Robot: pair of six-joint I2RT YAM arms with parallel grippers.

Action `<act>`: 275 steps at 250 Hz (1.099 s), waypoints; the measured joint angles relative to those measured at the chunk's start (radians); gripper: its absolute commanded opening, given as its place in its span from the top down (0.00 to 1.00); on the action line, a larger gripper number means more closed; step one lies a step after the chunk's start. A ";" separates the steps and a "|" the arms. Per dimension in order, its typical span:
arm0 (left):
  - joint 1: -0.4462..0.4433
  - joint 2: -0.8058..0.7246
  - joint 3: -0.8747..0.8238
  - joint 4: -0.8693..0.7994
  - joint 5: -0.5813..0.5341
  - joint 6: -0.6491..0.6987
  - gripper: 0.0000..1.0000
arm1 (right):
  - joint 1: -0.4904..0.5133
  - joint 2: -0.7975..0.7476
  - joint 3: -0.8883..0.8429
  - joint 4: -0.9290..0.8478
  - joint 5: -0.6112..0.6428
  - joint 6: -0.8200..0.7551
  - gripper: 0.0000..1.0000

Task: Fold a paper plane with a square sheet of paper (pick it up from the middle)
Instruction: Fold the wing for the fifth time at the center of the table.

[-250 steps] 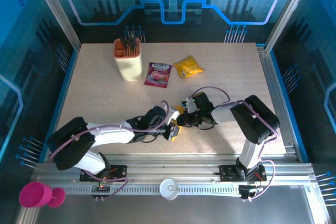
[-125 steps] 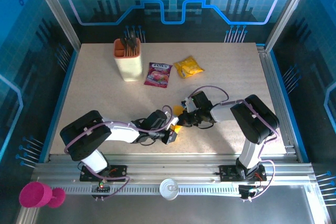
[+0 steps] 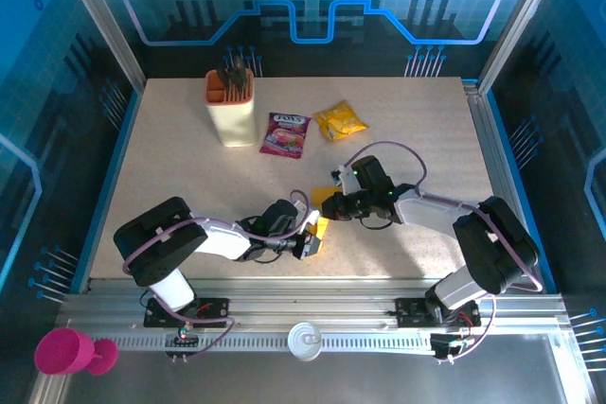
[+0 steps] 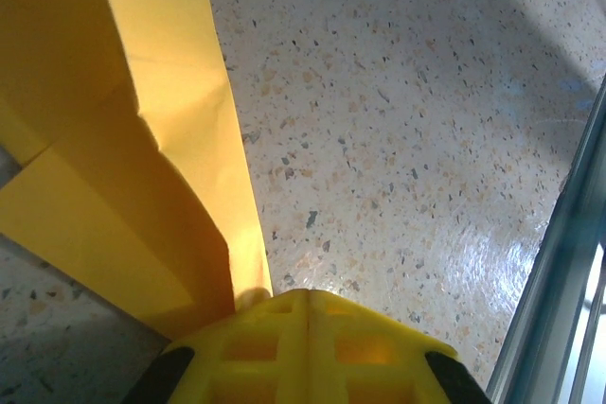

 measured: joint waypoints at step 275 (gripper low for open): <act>0.019 0.029 0.014 0.000 0.049 0.000 1.00 | 0.022 0.293 0.111 -0.005 -0.061 -0.008 1.00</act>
